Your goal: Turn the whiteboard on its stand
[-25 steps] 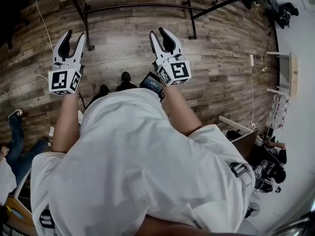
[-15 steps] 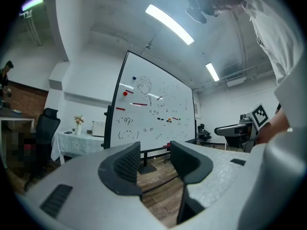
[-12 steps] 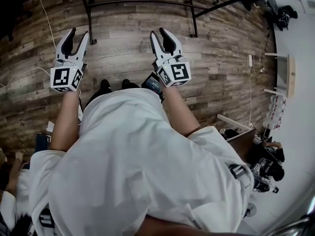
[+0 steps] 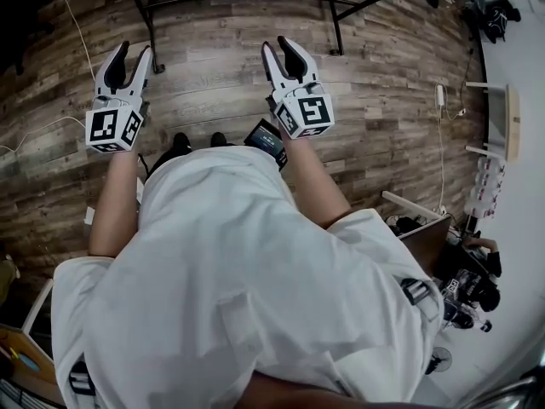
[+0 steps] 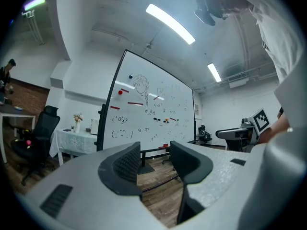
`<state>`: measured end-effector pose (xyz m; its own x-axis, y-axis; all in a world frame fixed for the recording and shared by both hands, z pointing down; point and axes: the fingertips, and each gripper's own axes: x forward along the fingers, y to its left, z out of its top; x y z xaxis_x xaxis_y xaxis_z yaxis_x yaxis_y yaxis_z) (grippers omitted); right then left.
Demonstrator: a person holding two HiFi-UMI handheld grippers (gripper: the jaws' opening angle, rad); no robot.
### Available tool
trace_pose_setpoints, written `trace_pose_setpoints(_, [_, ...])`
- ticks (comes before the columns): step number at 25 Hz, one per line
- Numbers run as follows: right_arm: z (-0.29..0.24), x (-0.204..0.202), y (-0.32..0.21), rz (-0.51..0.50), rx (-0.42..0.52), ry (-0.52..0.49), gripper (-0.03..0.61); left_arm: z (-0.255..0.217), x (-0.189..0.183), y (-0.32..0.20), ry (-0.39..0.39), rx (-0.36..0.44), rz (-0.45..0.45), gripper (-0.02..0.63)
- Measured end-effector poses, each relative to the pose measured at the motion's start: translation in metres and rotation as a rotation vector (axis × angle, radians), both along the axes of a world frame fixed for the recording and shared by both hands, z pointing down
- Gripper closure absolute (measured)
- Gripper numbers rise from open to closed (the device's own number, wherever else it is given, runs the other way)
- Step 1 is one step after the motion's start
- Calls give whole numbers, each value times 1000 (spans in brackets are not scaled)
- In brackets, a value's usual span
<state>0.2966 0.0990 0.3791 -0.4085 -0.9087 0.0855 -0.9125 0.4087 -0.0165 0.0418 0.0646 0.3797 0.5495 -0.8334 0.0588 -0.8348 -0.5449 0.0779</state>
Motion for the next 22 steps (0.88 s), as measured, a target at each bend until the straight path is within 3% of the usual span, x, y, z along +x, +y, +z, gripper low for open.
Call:
trace_pose_setpoints(9, [14, 25, -4, 21, -23, -3, 460, 2, 30, -8, -7, -5, 20, 414])
trace_pose_setpoints(22, [17, 40, -7, 39, -30, 3, 462, 0, 44, -9, -12, -8, 18, 414])
